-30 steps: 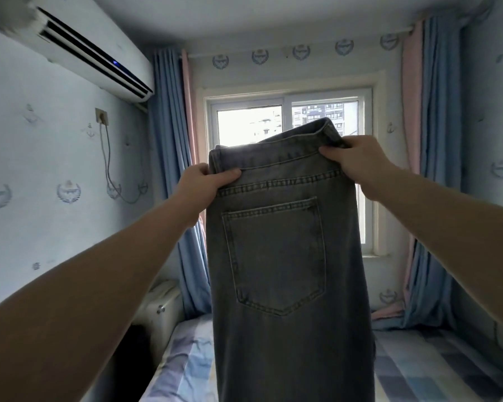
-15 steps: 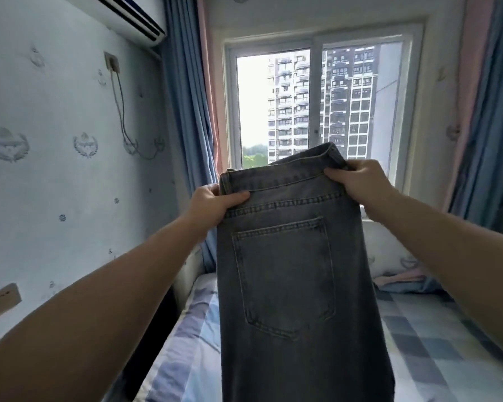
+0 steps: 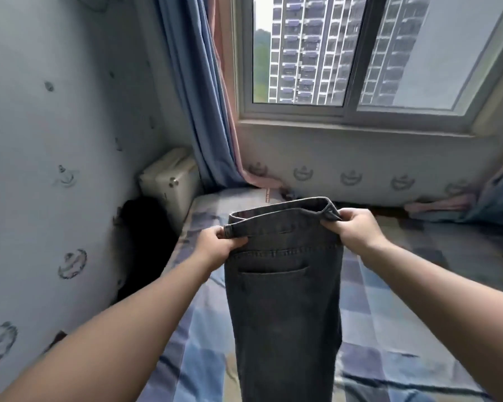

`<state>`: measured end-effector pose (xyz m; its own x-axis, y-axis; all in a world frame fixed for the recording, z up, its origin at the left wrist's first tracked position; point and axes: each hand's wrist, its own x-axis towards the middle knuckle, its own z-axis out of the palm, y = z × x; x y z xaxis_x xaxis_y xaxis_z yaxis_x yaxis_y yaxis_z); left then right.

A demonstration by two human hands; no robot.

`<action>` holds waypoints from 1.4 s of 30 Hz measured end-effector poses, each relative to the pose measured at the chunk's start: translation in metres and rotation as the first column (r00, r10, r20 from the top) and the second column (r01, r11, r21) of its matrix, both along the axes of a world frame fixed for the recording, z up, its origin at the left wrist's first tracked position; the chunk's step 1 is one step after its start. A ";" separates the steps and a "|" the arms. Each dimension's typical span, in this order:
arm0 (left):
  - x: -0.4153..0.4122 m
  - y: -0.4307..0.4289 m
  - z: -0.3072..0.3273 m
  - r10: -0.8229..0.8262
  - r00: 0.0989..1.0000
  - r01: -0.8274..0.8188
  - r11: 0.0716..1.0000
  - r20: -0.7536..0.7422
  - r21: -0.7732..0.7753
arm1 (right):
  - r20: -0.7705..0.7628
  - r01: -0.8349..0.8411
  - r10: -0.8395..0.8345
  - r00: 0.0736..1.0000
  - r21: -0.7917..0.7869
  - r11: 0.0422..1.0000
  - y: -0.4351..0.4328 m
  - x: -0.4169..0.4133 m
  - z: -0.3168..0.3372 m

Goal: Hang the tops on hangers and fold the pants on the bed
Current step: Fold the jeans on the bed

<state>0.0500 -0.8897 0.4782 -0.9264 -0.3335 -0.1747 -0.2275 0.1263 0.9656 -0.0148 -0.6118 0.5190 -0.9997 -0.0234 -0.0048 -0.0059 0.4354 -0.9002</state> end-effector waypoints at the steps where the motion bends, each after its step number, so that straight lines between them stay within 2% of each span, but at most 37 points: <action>1: -0.025 -0.010 -0.031 0.009 0.999 -0.008 1.000 0.038 -0.018 | 0.035 0.020 -0.021 0.999 0.022 1.000 -0.012 -0.025 -0.032; 5: -0.117 -0.044 -0.157 0.067 0.987 -0.054 0.994 0.144 -0.091 | 0.135 0.064 -0.073 0.988 0.074 0.995 -0.061 -0.123 -0.159; 10: -0.207 -0.075 -0.285 0.131 0.976 -0.083 0.962 0.174 -0.259 | 0.192 0.148 -0.161 0.968 0.081 0.986 -0.105 -0.214 -0.292; 14: -0.261 -0.088 -0.369 0.158 0.973 -0.127 0.975 0.169 -0.184 | 0.167 0.124 -0.146 0.975 0.136 0.983 -0.126 -0.250 -0.383; 15: -0.268 -0.087 -0.389 0.153 0.976 -0.119 0.971 0.157 -0.205 | 0.180 0.097 -0.120 0.976 0.133 0.986 -0.129 -0.250 -0.406; 18: -0.257 -0.075 -0.436 0.063 0.984 0.005 0.923 0.164 -0.385 | 0.253 -0.020 -0.021 0.967 0.158 0.987 -0.129 -0.231 -0.457; 21: -0.213 -0.058 -0.474 -0.130 0.968 0.215 0.868 0.215 -0.447 | 0.290 -0.137 0.069 0.955 0.223 0.965 -0.120 -0.193 -0.497; 24: -0.165 -0.037 -0.493 -0.197 0.935 0.334 0.761 0.294 -0.555 | 0.295 -0.263 0.152 0.943 0.384 0.885 -0.105 -0.151 -0.513; 26: -0.135 -0.019 -0.494 -0.213 0.918 0.383 0.692 0.334 -0.612 | 0.349 -0.310 0.139 0.927 0.501 0.808 -0.090 -0.120 -0.512; 29: -0.081 0.011 -0.488 -0.255 0.894 0.443 0.615 0.368 -0.652 | 0.413 -0.397 0.166 0.895 0.571 0.719 -0.063 -0.069 -0.495; 36: 0.107 0.098 -0.453 -0.252 0.826 0.515 0.700 0.503 -0.494 | 0.457 -0.541 0.302 0.836 0.603 0.586 0.027 0.067 -0.440; 39: 0.190 0.128 -0.439 -0.182 0.828 0.437 0.801 0.530 -0.409 | 0.461 -0.531 0.302 0.834 0.524 0.666 0.062 0.131 -0.423; 42: 0.258 0.154 -0.431 -0.146 0.825 0.382 0.856 0.546 -0.348 | 0.475 -0.537 0.317 0.821 0.455 0.711 0.091 0.193 -0.415</action>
